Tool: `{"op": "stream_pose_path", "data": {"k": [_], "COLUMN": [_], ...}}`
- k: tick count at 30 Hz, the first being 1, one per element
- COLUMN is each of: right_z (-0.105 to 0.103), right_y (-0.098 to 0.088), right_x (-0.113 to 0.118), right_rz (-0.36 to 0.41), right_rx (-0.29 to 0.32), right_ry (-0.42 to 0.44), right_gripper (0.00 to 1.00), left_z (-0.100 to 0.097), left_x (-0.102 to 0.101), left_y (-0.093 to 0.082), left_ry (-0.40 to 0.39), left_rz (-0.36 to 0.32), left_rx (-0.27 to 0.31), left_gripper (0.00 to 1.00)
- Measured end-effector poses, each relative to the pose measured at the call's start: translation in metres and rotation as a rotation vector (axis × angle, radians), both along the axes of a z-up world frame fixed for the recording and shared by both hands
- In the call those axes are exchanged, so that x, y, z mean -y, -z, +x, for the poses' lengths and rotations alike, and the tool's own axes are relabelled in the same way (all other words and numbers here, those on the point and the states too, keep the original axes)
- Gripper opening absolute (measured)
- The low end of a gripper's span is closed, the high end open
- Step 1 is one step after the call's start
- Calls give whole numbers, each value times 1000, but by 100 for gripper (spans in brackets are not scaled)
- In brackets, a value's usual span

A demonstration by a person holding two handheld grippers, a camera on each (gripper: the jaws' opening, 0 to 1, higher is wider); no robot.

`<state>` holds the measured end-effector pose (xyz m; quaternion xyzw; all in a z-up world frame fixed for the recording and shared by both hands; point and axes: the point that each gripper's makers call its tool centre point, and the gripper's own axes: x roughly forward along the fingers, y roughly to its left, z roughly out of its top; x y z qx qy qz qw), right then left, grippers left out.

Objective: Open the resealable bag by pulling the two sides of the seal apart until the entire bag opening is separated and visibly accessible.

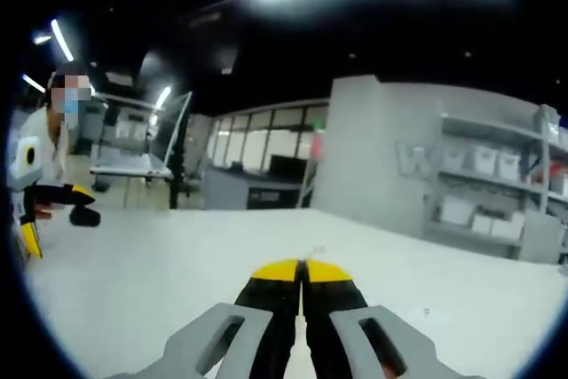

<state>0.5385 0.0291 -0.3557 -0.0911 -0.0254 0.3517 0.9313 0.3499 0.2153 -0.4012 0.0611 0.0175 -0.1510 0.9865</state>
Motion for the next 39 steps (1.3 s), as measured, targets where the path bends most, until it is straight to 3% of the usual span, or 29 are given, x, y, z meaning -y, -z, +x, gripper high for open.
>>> {"op": "stream_pose_path", "data": {"k": [39], "right_z": [-27], "right_y": [0], "right_x": [8], "right_rz": [14], "right_rx": [20], "right_ry": [-19], "right_gripper": [0], "left_z": [-8], "left_x": [3], "left_y": [-4], "left_ry": [6], "left_rz": [2], "left_rx": [11], "left_gripper": [97]}}
